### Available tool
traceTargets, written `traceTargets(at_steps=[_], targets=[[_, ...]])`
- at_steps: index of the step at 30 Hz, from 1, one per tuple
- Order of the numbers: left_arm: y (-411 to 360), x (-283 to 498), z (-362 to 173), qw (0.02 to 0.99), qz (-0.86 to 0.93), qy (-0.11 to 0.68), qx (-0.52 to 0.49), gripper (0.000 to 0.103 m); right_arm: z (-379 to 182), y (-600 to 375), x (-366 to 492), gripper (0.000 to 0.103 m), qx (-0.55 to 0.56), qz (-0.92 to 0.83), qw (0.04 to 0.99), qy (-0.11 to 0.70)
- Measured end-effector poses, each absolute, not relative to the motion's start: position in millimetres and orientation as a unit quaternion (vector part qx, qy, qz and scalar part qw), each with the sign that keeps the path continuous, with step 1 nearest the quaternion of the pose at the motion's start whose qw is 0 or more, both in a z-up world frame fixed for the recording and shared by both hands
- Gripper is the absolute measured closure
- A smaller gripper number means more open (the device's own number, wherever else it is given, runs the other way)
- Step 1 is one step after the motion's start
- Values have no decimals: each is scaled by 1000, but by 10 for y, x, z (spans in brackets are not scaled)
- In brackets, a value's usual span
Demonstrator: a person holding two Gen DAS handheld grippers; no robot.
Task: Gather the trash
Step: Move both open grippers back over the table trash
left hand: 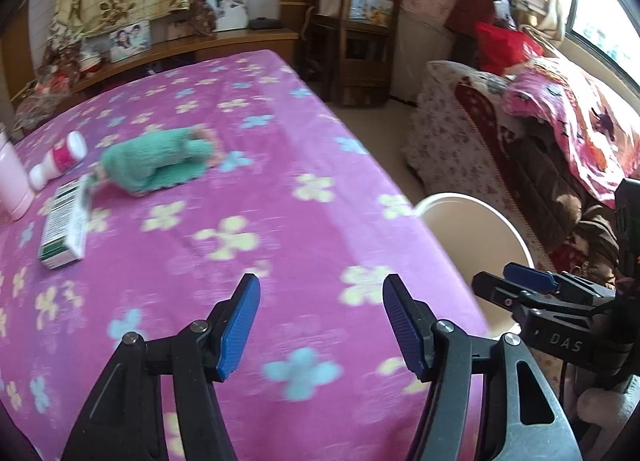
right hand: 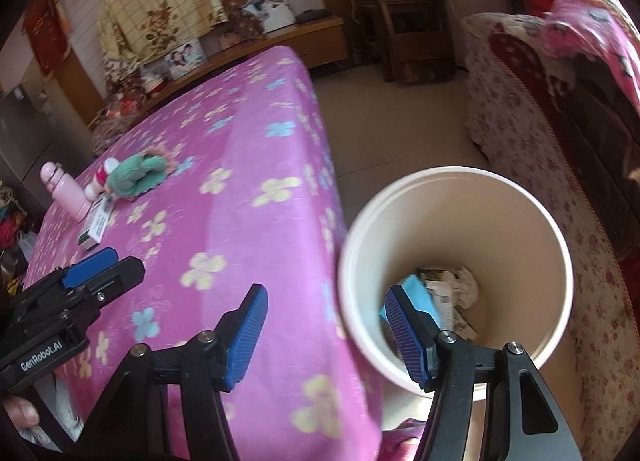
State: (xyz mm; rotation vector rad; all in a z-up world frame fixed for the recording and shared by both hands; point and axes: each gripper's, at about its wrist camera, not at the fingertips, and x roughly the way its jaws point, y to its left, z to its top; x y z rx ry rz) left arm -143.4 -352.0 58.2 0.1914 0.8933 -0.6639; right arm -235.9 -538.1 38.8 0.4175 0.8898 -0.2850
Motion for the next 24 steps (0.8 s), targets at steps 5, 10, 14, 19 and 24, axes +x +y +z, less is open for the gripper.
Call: traceTargets(at_steps=[5, 10, 14, 19, 24], targets=[[-3067, -1189, 588, 858, -273, 428, 81, 38, 400, -5101, -2148, 38, 189, -112, 875, 431], [-2608, -935, 588, 870, -227, 432, 68, 38, 393, -4842, -1947, 38, 176, -90, 877, 438], [-2292, -711, 593, 878, -191, 436, 56, 38, 387, -4610, -1782, 38, 164, -73, 878, 444], [-2058, -523, 602, 883, -165, 436, 49, 38, 357, -4370, -1592, 38, 153, -56, 877, 451], [-1882, -329, 579, 884, -150, 442, 35, 38, 351, -4182, -1440, 38, 143, -46, 877, 456]])
